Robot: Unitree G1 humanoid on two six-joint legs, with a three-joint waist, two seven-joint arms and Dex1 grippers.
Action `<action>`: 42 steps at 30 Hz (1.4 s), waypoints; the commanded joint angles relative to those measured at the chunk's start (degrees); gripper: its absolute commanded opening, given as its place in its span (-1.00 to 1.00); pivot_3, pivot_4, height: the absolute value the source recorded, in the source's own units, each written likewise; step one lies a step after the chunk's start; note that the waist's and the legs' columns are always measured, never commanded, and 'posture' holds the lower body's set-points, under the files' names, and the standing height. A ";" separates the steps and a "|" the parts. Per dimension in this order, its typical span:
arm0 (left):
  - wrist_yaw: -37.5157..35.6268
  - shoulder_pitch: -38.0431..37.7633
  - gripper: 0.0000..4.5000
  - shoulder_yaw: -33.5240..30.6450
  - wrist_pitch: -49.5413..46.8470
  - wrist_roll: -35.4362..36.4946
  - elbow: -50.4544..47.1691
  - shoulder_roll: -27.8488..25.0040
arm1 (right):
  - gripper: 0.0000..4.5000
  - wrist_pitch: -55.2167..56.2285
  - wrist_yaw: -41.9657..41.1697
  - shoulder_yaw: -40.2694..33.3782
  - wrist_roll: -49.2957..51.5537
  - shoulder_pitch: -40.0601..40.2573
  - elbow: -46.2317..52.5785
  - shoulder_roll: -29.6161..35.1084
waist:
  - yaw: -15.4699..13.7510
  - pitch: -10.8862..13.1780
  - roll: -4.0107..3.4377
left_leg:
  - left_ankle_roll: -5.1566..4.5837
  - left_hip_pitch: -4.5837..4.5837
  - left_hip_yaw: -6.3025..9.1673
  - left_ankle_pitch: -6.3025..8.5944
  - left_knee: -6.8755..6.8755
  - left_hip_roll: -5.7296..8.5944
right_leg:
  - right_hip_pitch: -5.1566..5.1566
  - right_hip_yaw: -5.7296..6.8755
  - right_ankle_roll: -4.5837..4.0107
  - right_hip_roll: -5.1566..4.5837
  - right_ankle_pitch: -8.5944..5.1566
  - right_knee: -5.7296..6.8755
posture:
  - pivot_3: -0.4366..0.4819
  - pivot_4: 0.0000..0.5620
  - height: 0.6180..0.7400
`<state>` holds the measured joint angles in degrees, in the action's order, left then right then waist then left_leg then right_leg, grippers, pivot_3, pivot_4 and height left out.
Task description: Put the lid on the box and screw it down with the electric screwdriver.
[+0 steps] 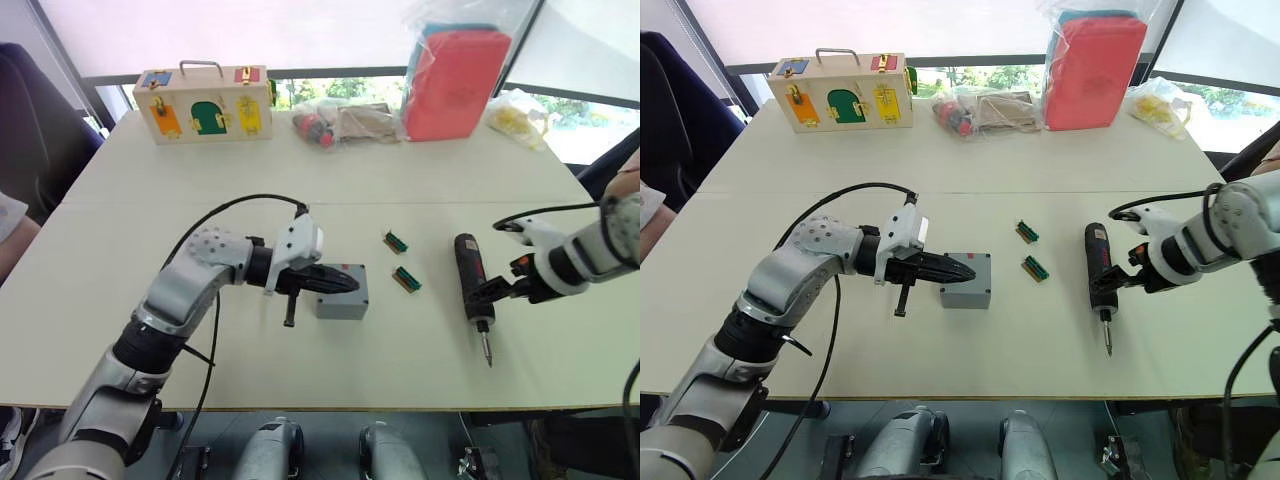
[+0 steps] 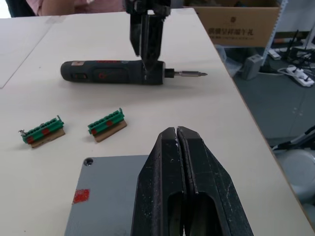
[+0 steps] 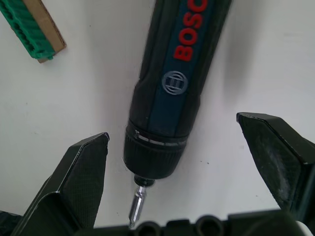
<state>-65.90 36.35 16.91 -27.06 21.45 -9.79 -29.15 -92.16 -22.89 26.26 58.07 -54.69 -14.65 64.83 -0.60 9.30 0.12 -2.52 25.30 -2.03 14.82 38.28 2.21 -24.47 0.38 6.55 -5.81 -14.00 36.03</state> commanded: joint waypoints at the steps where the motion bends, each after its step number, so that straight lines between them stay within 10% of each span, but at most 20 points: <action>1: 1.03 -0.55 -1.00 -0.51 0.40 -0.68 -1.67 -0.30 | 0.98 -0.34 -0.65 0.82 -2.26 -1.90 -1.58 -1.82 | -0.11 0.00 0.00 | 0.00 0.01 0.00 0.00 0.00 0.00 | 0.00 0.00 0.00 0.00 0.00 0.00 | -0.05 -0.47 1.00; 5: 1.76 -1.55 -1.00 -0.53 -0.90 -0.19 -3.58 -0.42 | 0.98 -0.34 -1.91 1.70 -6.57 -2.66 -4.12 -4.84 | -0.09 0.00 0.00 | 0.00 0.03 0.00 0.00 0.03 0.03 | 0.00 0.07 0.01 -0.01 0.00 0.01 | -0.05 -0.47 1.00; 14: 3.30 -2.67 -1.00 -1.30 -2.99 0.39 -5.80 -0.74 | -0.16 -0.34 -5.24 3.42 -12.09 -2.48 -6.74 -7.17 | -0.04 -0.01 0.02 | 0.00 0.00 0.00 0.00 0.05 0.02 | 0.03 0.07 0.01 0.03 0.00 0.02 | -0.05 -0.47 1.00; 23: 2.81 -0.06 -1.00 -4.85 -3.79 1.46 -0.17 -2.50 | -0.17 8.59 0.77 -19.64 -20.58 -9.68 -17.76 -10.56 | 0.07 0.01 -0.10 | 0.01 0.00 -0.05 -0.01 0.07 0.03 | 0.02 0.06 0.03 0.05 0.02 0.05 | -0.05 -0.47 1.00; 33: -1.43 2.19 -1.00 -6.25 -8.13 4.38 4.11 -4.96 | -0.17 42.01 7.27 -49.76 -14.14 11.87 29.11 -28.94 | 0.03 0.00 -0.15 | 0.33 0.06 -0.02 -0.20 -0.06 -0.07 | -0.03 0.03 0.10 0.21 -0.02 0.14 | -0.05 -0.47 1.00; 42: 0.01 4.32 -1.00 -1.16 -5.31 -1.62 9.13 -2.23 | -0.17 51.95 4.75 -37.20 -13.74 27.95 45.32 -46.20 | -0.17 -0.04 -0.18 | 0.35 0.00 0.05 -0.21 0.02 0.05 | 0.07 0.00 0.14 0.21 0.00 0.19 | -0.05 -0.47 1.00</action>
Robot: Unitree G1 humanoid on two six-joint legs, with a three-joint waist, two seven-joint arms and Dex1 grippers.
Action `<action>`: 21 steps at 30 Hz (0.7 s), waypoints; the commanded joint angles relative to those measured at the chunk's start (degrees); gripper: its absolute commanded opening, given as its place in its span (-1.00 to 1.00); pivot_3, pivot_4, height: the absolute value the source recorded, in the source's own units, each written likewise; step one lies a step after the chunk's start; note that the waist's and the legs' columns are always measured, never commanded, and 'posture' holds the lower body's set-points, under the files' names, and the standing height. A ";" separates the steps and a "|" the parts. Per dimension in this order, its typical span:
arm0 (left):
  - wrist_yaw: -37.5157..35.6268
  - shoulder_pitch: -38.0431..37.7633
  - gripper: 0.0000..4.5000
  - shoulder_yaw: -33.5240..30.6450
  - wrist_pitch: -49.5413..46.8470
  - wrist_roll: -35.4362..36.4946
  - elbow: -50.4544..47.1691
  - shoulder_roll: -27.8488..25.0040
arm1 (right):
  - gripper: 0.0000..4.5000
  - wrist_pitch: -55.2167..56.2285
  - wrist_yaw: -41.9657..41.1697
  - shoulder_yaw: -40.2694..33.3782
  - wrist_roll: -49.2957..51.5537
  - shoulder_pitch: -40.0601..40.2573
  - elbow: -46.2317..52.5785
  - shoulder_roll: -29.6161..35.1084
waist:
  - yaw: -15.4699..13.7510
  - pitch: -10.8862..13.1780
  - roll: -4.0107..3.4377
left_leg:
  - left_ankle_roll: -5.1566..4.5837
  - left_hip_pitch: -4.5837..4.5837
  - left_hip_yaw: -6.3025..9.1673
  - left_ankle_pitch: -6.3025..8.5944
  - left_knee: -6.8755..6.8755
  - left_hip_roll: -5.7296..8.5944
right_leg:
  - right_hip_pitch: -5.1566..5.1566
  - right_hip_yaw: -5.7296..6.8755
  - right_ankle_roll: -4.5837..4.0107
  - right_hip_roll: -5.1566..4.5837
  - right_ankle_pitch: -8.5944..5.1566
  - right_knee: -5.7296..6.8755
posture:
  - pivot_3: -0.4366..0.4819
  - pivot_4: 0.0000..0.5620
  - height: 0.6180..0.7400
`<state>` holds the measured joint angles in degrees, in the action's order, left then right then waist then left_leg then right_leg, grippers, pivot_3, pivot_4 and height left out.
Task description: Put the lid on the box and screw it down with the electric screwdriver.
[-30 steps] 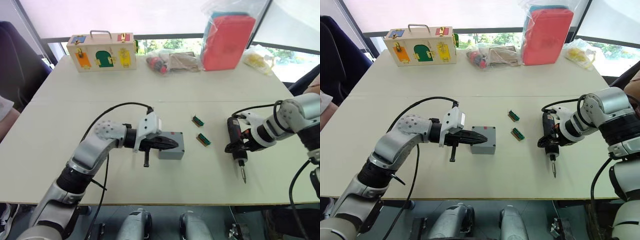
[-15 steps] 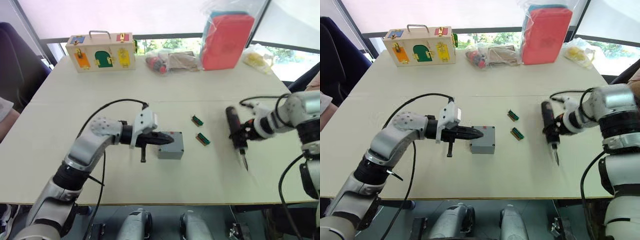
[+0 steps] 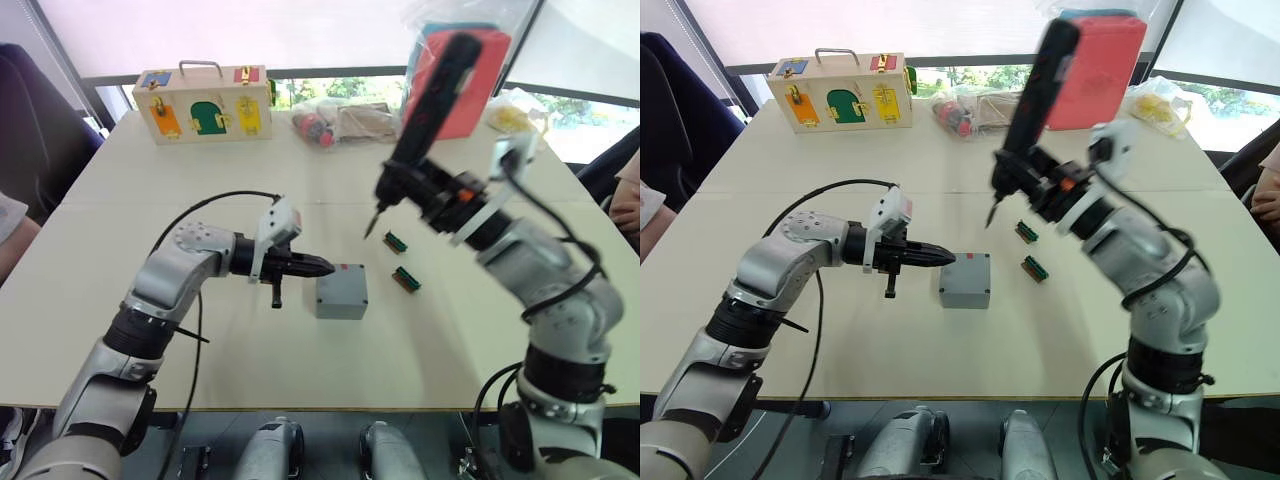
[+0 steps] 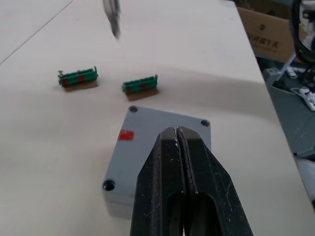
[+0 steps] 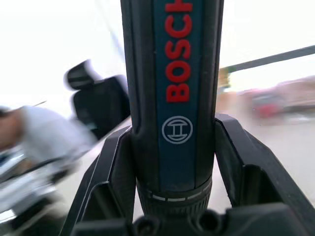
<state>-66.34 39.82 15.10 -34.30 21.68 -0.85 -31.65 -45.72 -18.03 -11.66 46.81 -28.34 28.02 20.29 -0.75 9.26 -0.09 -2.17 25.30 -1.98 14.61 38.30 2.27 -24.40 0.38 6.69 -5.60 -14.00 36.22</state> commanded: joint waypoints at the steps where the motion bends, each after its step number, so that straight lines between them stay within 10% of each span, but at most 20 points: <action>1: 0.53 0.91 -1.00 0.77 2.03 -2.10 0.33 0.50 | -0.17 6.42 -0.32 1.59 -3.24 2.30 2.55 -2.06 | -0.02 -0.01 0.02 | -0.02 0.00 0.01 0.01 0.06 0.01 | 0.06 0.00 0.00 0.00 0.00 -0.03 | -0.05 -0.47 1.00; 21: 2.60 -1.29 -1.00 5.78 4.18 -8.43 0.18 3.47 | -0.17 12.24 -4.54 4.51 -10.35 7.29 -0.78 0.17 | 0.08 -0.01 0.03 | -0.03 -0.04 0.05 0.02 0.05 -0.03 | 0.05 -0.01 0.00 0.04 0.00 -0.01 | -0.05 -0.47 1.00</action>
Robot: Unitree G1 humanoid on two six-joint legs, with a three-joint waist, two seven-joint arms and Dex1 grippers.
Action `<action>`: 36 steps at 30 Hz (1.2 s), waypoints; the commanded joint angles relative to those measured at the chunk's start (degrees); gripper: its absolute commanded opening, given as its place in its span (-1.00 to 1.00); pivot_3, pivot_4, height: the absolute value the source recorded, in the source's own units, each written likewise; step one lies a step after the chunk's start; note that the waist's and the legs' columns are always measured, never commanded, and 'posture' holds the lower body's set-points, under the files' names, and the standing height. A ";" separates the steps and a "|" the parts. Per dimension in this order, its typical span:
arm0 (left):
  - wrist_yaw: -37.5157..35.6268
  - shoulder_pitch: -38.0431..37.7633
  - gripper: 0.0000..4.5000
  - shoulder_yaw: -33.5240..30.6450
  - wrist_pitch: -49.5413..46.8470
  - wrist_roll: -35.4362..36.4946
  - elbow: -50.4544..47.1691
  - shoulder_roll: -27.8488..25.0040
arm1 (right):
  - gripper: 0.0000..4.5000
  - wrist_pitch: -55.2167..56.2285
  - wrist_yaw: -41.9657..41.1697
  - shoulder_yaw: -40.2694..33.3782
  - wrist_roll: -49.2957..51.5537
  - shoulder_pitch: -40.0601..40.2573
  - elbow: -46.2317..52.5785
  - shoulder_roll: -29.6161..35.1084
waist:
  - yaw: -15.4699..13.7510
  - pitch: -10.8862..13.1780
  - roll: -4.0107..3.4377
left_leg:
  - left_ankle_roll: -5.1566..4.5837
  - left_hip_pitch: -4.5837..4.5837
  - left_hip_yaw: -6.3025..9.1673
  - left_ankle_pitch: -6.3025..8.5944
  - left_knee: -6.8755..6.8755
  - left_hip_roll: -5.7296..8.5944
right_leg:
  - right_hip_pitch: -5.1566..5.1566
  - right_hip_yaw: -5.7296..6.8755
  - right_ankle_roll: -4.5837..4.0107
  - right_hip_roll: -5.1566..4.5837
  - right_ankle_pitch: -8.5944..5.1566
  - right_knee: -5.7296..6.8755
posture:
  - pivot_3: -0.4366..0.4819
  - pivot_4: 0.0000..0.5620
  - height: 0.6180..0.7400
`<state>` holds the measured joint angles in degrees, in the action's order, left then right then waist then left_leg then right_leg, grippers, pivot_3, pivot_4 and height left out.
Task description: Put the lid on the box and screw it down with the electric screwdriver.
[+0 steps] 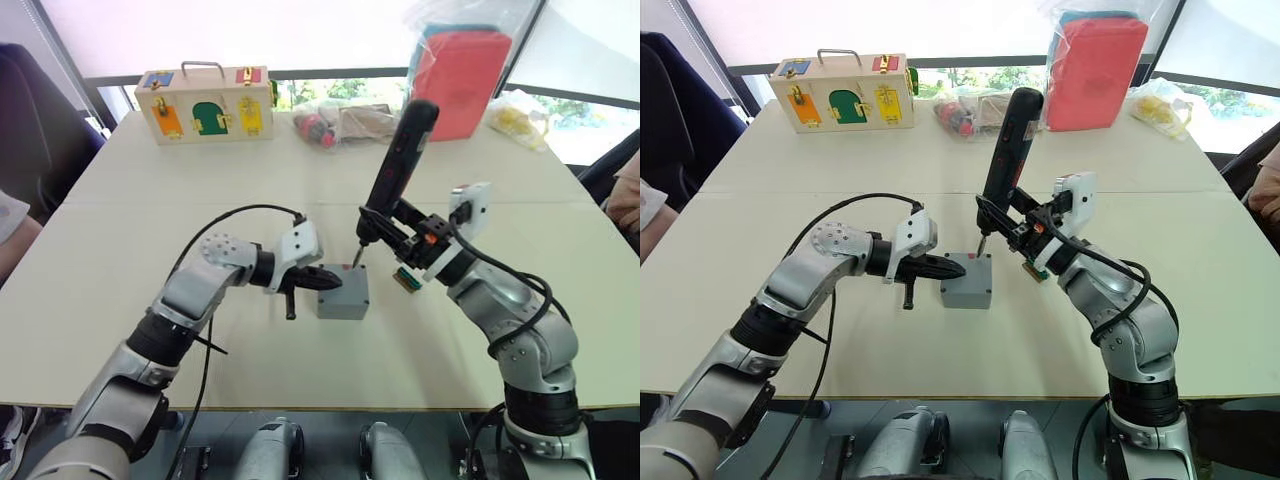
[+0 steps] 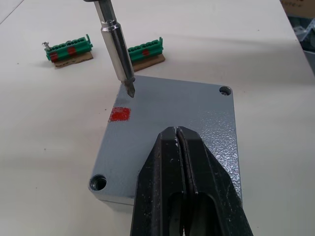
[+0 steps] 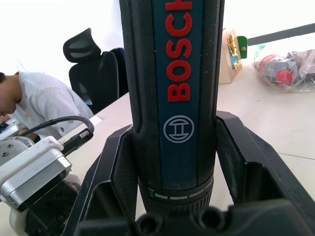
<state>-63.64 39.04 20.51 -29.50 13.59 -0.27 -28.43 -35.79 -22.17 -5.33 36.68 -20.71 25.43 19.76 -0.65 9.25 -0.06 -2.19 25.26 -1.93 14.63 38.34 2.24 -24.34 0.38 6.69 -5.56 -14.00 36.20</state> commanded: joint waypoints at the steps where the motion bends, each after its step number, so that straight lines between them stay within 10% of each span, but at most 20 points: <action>1: -0.05 -0.48 -1.00 0.28 -0.67 -0.29 -0.37 0.33 | -0.17 2.37 -0.30 -1.98 -0.33 -0.27 1.72 0.73 | -0.03 0.00 0.00 | 0.00 0.00 0.00 0.00 0.00 0.00 | 0.00 0.00 0.00 0.00 0.00 0.00 | -0.05 -0.47 1.00; 36: 0.76 -1.29 -1.00 -0.34 -1.08 -0.52 -0.12 0.91 | -0.17 9.87 -4.94 9.87 -16.17 8.11 -7.56 3.13 | -0.03 -0.69 0.43 | -0.48 -1.38 0.04 0.32 -0.16 0.00 | 1.34 -0.01 -0.04 -0.04 -0.18 -0.21 | -0.05 -0.47 1.00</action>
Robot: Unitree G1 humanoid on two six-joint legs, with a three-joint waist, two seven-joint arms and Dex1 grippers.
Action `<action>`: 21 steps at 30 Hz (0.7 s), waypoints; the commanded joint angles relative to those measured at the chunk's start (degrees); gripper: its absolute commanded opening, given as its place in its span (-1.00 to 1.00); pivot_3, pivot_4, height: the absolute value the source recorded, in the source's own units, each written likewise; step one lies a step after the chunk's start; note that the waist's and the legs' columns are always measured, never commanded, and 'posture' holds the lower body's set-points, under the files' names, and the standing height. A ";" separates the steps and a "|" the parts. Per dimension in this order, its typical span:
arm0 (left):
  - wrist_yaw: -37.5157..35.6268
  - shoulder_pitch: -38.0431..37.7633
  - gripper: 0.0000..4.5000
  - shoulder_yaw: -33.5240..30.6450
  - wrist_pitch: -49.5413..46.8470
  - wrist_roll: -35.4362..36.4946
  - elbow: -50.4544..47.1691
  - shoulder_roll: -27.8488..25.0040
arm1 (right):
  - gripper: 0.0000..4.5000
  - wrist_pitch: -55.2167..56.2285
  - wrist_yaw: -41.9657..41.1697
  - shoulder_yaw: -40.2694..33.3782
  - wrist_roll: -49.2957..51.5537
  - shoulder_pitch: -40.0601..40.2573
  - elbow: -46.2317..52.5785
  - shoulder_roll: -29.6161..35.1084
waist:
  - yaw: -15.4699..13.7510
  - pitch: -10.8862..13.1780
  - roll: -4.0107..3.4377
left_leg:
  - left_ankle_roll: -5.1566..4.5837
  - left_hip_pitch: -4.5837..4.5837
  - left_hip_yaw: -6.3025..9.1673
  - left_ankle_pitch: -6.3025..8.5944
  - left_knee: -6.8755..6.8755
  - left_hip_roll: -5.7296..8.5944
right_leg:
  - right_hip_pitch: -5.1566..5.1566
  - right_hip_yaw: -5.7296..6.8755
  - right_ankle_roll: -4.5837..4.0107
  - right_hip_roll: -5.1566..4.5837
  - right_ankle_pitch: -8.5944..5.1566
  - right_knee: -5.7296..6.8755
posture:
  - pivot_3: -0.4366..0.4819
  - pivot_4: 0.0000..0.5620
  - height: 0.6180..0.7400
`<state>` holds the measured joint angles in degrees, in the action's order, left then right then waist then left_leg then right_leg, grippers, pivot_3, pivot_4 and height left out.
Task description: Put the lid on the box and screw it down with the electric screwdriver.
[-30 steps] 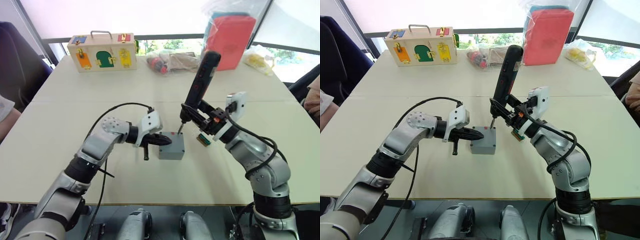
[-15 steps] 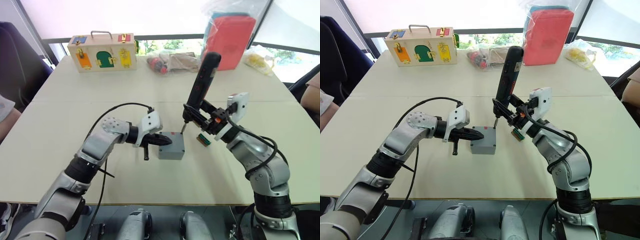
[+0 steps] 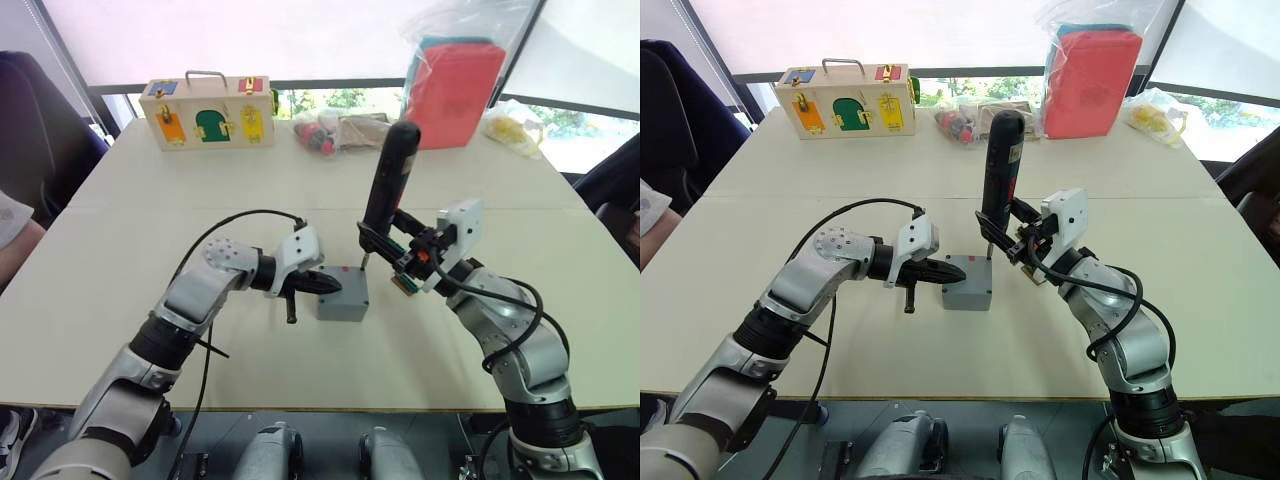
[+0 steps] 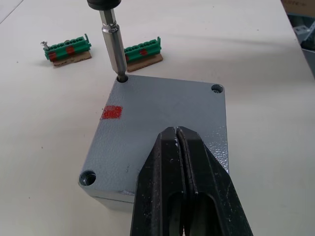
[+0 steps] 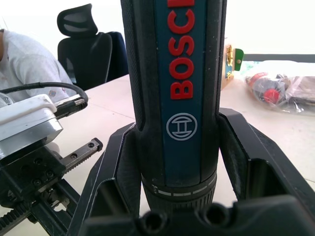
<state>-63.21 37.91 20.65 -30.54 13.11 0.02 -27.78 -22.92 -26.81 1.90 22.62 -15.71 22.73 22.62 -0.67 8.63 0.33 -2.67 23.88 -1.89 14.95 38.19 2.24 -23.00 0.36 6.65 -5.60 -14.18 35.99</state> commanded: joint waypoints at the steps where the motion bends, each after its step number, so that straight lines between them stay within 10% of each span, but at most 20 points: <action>1: 0.36 -0.18 -1.00 -0.48 -0.05 -0.07 -0.38 0.30 | -0.17 -2.88 -0.29 2.72 -2.23 3.08 -5.07 0.09 | -0.02 -0.09 0.05 | -0.01 -0.08 0.00 0.01 -0.01 0.00 | 0.08 0.00 -0.02 -0.01 -0.01 -0.03 | -0.05 -0.47 1.00; 21: 0.28 -0.84 -1.00 0.38 0.43 -0.74 -0.16 0.36 | -0.17 -1.83 0.13 1.49 -1.80 3.43 -5.02 -2.33 | 0.08 -0.37 0.18 | 0.14 -0.44 0.09 0.24 -0.12 -0.01 | 0.35 -0.04 -0.36 -0.31 -0.22 -0.11 | -0.05 -0.47 1.00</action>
<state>-62.61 37.18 21.08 -30.60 12.95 0.04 -26.99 -22.13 -26.28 1.72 22.03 -14.79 21.79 20.22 -0.59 8.26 0.51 -2.53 23.44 -1.80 15.19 38.06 2.23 -22.65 0.32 6.23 -5.92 -14.43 35.88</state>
